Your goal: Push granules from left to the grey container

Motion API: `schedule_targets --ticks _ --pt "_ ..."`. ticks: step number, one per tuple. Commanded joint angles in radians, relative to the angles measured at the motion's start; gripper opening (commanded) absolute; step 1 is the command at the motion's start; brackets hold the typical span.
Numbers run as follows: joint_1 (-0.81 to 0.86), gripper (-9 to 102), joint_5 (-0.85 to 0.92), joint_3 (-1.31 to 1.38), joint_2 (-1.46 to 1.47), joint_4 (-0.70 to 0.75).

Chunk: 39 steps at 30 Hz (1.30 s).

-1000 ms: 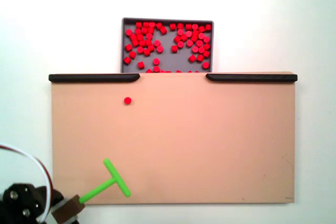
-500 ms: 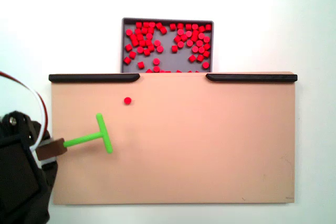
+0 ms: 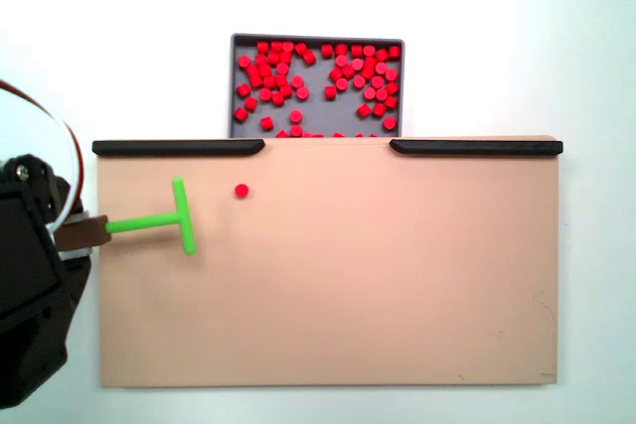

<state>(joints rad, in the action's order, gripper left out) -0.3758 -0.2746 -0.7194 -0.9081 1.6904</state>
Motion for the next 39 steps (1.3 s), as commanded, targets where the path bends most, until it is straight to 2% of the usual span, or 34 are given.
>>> schedule_targets --ticks 1,4,25,39 --pt "0.008 0 -0.015 0.083 0.028 -0.002" --pt "0.018 0 -0.015 0.178 0.094 0.0" --pt "0.06 0 -0.049 0.179 0.173 0.017" --pt "0.098 0 0.006 0.163 0.169 0.02"
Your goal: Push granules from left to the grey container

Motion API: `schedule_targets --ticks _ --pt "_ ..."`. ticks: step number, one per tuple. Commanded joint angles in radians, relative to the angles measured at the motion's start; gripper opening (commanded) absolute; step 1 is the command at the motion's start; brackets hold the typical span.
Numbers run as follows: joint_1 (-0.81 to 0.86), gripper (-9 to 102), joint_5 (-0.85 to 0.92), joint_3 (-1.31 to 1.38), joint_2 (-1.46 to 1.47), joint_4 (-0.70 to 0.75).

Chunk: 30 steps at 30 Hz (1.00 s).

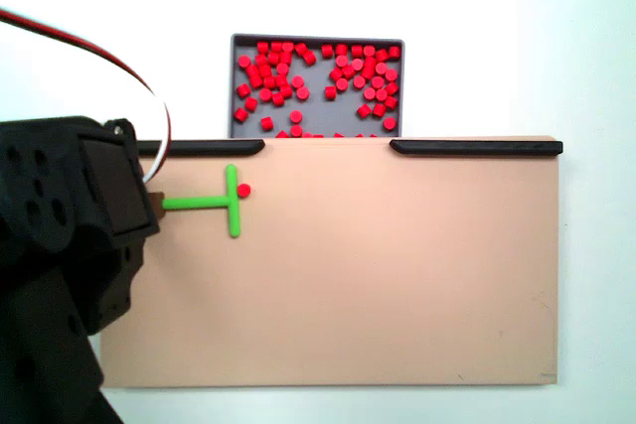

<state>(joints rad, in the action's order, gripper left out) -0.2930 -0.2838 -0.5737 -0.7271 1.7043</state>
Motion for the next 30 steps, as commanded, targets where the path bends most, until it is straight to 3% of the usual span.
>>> schedule_targets --ticks 1,30 --pt "0.017 0 0.018 0.017 -0.014 0.009" --pt "0.058 0 0.193 -0.078 -0.072 0.023"
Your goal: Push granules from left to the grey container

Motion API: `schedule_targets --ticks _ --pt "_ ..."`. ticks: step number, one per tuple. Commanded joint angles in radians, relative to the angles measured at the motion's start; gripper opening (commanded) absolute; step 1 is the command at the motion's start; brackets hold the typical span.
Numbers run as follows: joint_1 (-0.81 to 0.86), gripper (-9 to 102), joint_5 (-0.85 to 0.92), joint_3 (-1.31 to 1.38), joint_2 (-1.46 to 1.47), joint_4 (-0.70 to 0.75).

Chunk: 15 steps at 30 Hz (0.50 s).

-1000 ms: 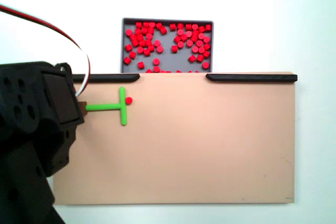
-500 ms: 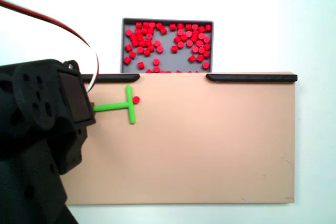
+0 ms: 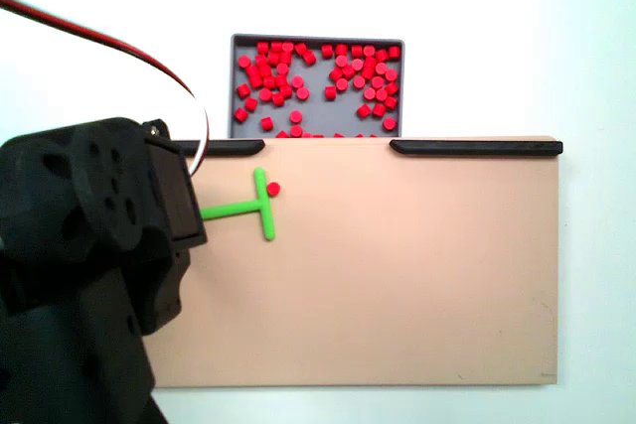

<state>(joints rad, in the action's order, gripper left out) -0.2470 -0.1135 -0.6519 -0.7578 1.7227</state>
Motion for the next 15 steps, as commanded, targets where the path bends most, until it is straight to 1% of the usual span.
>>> schedule_targets --ticks 1,15 --pt "0.015 0 0.032 0.0 -0.043 0.005" --pt "0.067 0 0.206 0.0 -0.049 0.003"
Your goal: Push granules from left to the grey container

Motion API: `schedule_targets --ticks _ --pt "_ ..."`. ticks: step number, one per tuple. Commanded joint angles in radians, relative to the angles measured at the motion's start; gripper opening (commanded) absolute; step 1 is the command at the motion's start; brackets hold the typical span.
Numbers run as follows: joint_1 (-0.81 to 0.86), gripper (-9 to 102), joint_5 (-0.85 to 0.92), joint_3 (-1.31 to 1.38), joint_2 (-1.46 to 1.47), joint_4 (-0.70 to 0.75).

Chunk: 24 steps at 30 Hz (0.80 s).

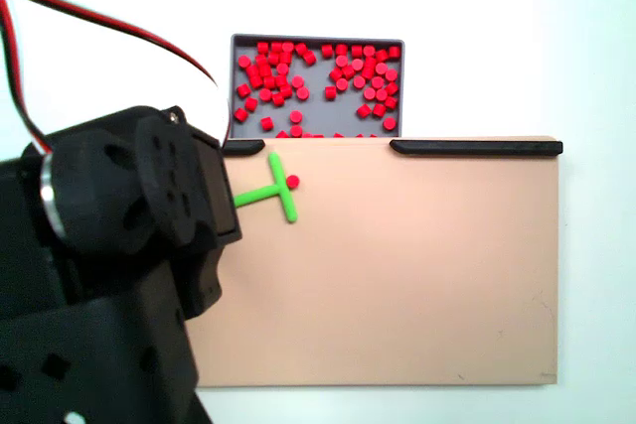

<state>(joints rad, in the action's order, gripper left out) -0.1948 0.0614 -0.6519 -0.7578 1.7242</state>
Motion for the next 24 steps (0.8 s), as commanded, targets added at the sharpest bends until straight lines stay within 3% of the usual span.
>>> schedule_targets --ticks 1,14,24 --pt "0.018 0 0.041 0.0 -0.051 0.002" --pt "0.066 0 0.262 0.0 -0.054 0.002" --pt "0.107 0 0.652 0.011 -0.071 -0.011"
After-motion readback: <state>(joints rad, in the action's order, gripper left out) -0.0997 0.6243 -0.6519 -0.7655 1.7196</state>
